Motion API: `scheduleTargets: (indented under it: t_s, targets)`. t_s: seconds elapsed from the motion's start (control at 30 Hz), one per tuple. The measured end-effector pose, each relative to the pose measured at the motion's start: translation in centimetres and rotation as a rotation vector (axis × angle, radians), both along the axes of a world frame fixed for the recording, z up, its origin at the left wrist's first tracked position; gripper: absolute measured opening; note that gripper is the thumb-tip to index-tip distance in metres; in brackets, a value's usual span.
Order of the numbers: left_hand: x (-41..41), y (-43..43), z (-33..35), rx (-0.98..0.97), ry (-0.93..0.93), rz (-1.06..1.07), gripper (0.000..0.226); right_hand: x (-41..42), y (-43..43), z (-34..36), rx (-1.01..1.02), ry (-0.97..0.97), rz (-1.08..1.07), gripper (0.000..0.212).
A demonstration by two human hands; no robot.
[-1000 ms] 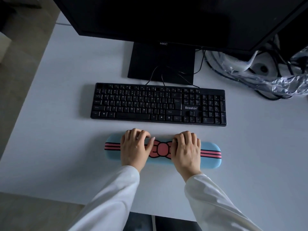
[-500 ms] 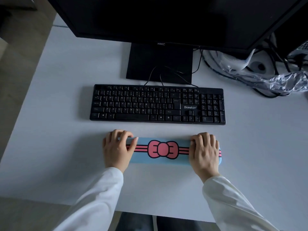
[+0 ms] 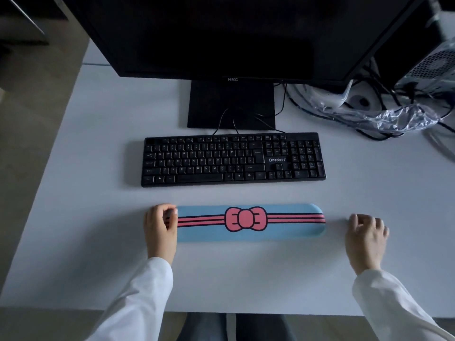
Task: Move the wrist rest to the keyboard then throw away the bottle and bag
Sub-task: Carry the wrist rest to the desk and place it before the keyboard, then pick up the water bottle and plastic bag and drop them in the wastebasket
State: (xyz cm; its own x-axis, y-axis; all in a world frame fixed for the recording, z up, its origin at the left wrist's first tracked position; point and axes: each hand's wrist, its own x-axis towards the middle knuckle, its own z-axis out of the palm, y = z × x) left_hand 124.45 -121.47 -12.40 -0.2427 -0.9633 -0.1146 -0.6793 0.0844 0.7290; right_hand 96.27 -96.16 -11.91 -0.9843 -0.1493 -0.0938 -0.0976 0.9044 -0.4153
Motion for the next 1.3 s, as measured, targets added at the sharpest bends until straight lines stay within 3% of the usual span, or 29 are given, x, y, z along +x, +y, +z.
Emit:
scheduleTargets:
  t_s: [0.13,0.27,0.37,0.67,1.07,1.3]
  targets:
    - [1.8,0.7,0.5,0.075,0.100,0.141,0.016,2.3,0.8,1.3,-0.271,-0.124,-0.217,0.041]
    - [2.9,2.4,1.1,0.158,0.189,0.216,0.013,5.6,0.6,2.5,-0.624,-0.281,-0.435,0.025]
    - [3.2,3.9,1.8,0.177,0.188,0.171,0.005,7.6,1.3,3.7,-0.761,-0.346,-0.497,0.021]
    - [-4.2,11.8,4.0,0.257,0.257,-0.043,0.003,7.8,10.8,5.9,-0.883,-0.357,-0.584,0.018]
    - [-19.9,32.7,7.3,0.436,0.294,-0.381,0.009,3.3,28.3,7.9,-1.018,-0.307,-0.691,0.016]
    - [-27.1,41.1,9.2,0.580,0.321,-0.533,0.020,-0.2,34.3,8.9,-1.095,-0.279,-0.776,0.015]
